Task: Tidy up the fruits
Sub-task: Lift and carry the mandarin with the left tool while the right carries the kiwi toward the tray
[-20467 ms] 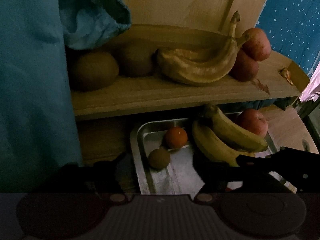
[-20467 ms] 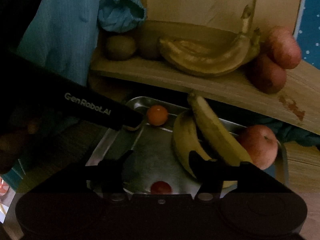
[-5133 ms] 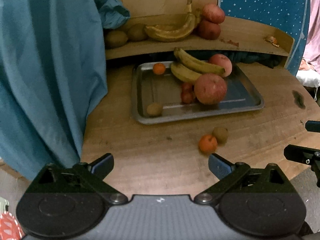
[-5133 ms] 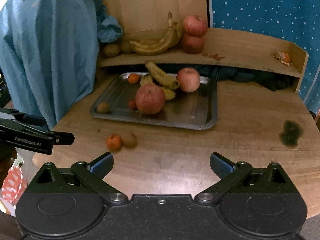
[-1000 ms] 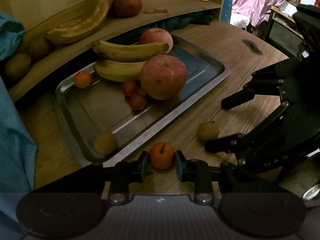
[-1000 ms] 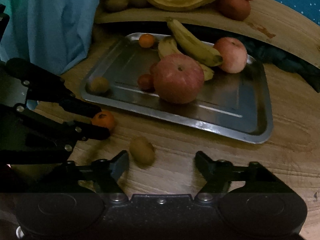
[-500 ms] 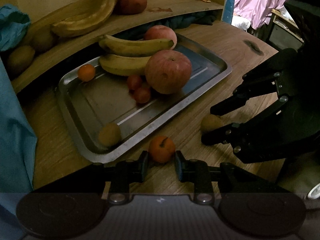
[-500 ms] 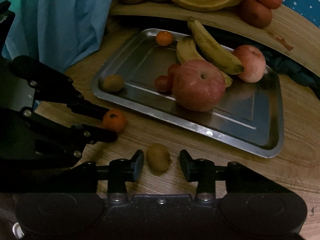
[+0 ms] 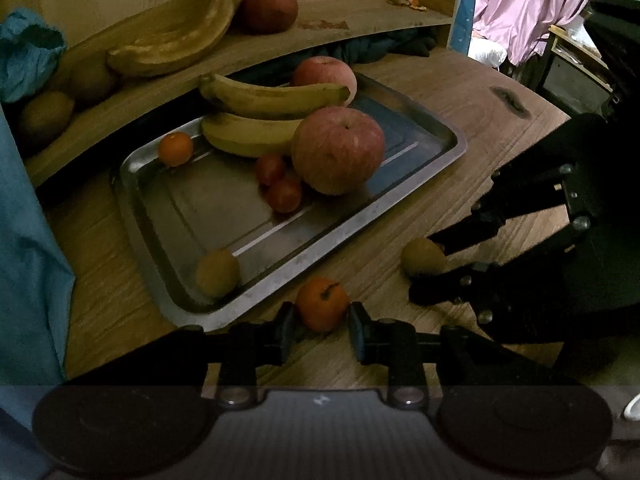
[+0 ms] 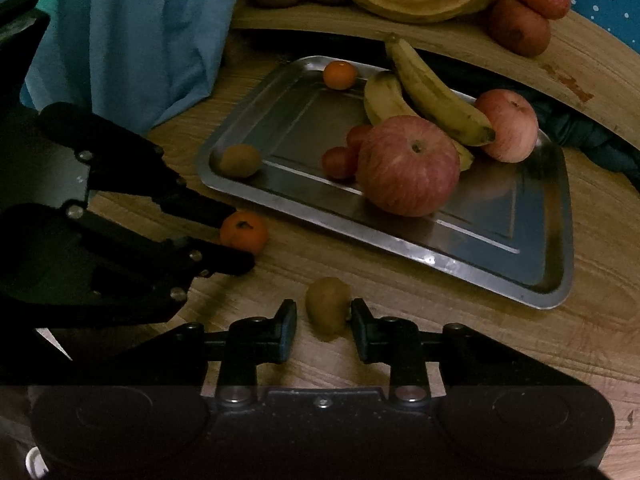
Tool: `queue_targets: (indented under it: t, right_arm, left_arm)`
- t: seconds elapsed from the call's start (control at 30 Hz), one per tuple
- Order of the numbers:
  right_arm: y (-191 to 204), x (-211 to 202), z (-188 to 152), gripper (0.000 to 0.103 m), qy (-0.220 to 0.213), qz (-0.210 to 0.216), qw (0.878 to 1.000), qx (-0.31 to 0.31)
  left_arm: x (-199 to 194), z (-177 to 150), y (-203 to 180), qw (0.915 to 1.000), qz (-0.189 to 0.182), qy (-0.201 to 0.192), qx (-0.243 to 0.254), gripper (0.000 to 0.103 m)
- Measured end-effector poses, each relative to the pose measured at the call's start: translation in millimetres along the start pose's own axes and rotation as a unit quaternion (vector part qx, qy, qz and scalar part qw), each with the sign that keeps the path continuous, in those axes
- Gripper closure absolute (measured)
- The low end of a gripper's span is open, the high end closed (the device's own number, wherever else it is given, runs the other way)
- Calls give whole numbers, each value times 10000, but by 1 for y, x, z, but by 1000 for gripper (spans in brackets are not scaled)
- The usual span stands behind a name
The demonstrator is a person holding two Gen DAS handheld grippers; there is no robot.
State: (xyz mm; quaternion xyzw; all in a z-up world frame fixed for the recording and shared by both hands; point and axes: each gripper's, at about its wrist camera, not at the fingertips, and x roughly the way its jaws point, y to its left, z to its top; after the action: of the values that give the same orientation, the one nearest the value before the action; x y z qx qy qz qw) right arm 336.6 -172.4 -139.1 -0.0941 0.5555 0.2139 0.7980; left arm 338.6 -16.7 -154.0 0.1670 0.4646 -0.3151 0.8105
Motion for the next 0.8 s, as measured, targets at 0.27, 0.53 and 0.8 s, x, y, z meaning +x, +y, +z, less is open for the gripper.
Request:
queue_targets:
  t: [0.27,0.53,0.8]
  right_arm:
    - [-2,-1,-2,71,-102,67,9999,-22]
    - [-5,-3,-5,76,-246,112,9996,-31]
    - [-9,-5,-9,77,-311,171,9994,-9]
  left_arm:
    - [3,2,-4,9999,133,15,-88,70]
    - [4,2,-7,9995,262,38,-161,70]
    - [6,7,-9,9993,284,29,-240,70]
